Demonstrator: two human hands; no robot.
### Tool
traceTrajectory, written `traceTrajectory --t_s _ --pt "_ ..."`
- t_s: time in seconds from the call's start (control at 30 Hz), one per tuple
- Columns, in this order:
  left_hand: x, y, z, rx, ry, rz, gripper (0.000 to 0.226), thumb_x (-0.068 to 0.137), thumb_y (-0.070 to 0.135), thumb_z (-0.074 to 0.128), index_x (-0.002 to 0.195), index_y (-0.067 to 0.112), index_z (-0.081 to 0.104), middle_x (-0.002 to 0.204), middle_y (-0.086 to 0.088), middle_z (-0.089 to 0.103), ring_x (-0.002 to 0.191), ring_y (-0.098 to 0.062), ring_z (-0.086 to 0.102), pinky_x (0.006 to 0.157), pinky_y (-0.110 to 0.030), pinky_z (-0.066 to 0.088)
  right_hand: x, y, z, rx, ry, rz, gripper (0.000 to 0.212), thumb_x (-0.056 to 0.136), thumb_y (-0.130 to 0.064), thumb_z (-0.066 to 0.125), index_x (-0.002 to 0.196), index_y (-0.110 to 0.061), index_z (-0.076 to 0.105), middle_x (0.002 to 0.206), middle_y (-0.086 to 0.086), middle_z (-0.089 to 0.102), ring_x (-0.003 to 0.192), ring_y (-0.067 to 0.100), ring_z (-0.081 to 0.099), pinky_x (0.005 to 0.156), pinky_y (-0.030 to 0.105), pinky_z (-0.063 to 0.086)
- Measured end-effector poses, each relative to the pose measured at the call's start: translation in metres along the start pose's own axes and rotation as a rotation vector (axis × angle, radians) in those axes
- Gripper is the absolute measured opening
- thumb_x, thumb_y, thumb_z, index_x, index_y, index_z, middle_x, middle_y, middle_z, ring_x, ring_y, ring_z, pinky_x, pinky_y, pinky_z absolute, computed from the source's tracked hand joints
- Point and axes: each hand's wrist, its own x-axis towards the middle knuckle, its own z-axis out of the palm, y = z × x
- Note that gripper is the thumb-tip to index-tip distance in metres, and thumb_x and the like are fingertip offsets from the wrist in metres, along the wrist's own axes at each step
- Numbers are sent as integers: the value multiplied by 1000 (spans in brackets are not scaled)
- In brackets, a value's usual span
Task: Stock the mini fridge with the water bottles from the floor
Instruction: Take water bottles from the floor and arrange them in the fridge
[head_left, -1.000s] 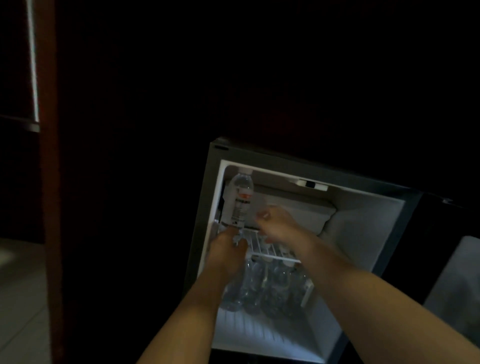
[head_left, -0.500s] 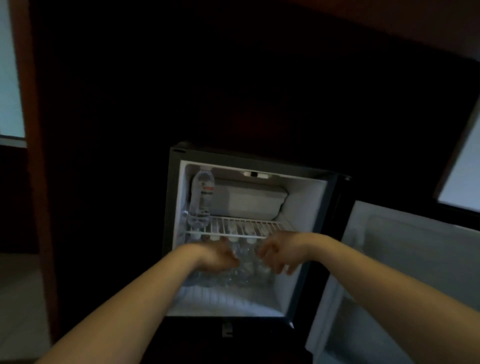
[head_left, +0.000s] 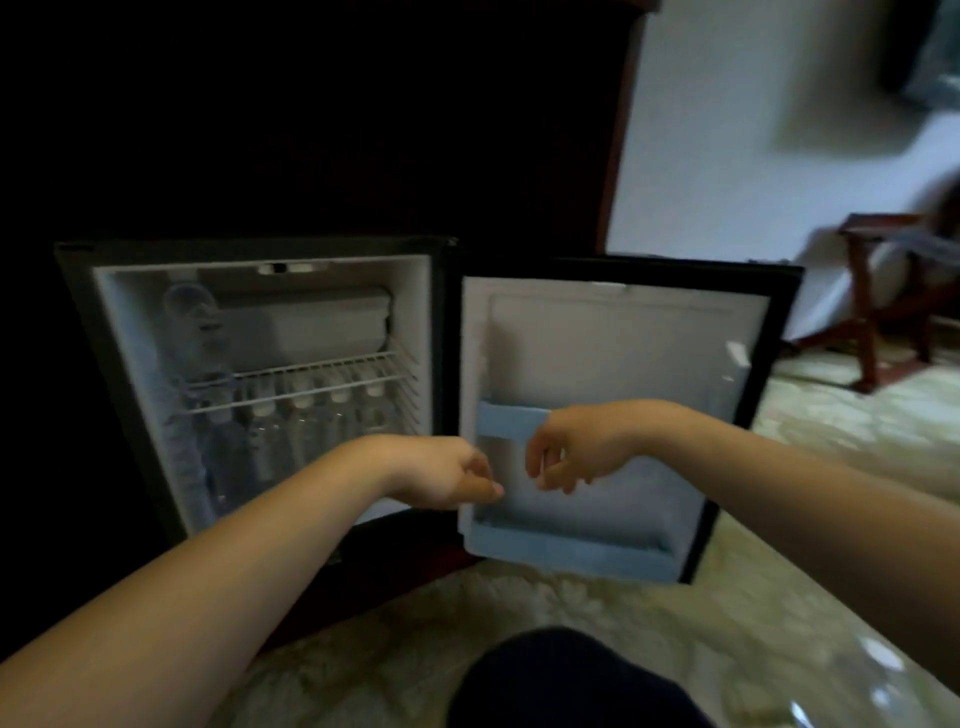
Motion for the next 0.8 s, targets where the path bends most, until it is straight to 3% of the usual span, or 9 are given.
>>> traceTrajectory --t_s 0.1,0.23,0.43,0.6,0.67,0.73,0.8 --pt "20 49 13 65 -39 60 40 97 35 41 126 10 54 126 -8 56 110 -22 55 97 -35 43 -31 40 17 45 -1 74 27 93 -17 54 117 -5 58 80 1 62 55 0 56 59 21 48" --pt "51 107 32 149 -116 123 44 97 37 41 128 9 52 123 -9 58 112 -24 57 96 -31 43 -71 97 41 116 -12 192 25 93 -16 54 114 -5 60 89 11 65 60 7 56 58 20 47" --pt "102 177 73 201 -248 220 45 97 39 40 124 6 53 120 -13 60 107 -26 58 96 -37 44 -114 181 88 203 -40 346 27 93 -15 54 113 1 61 91 8 62 62 8 56 54 18 46" --pt "158 217 125 187 -316 244 46 96 38 42 123 3 56 122 -11 58 111 -25 56 93 -32 44 -131 249 134 238 -52 502 32 93 -22 56 119 -3 59 96 11 67 63 12 55 55 19 45" --pt "177 226 148 159 -340 239 46 96 37 43 123 3 56 127 -11 57 111 -26 55 93 -32 44 -132 276 154 271 -30 560 36 91 -25 59 122 -7 57 109 16 68 74 19 62 61 24 49" --pt "193 231 172 120 -346 238 44 95 36 44 122 4 57 129 -12 56 114 -27 55 96 -34 43 -132 296 172 252 1 618 42 90 -27 60 129 -11 53 122 15 63 97 26 65 81 34 53" --pt "207 232 197 55 -343 222 42 94 35 47 120 5 58 128 -13 58 115 -27 55 96 -33 44 -131 310 189 207 33 672 49 91 -27 59 135 -12 46 136 11 52 121 27 53 99 36 43"
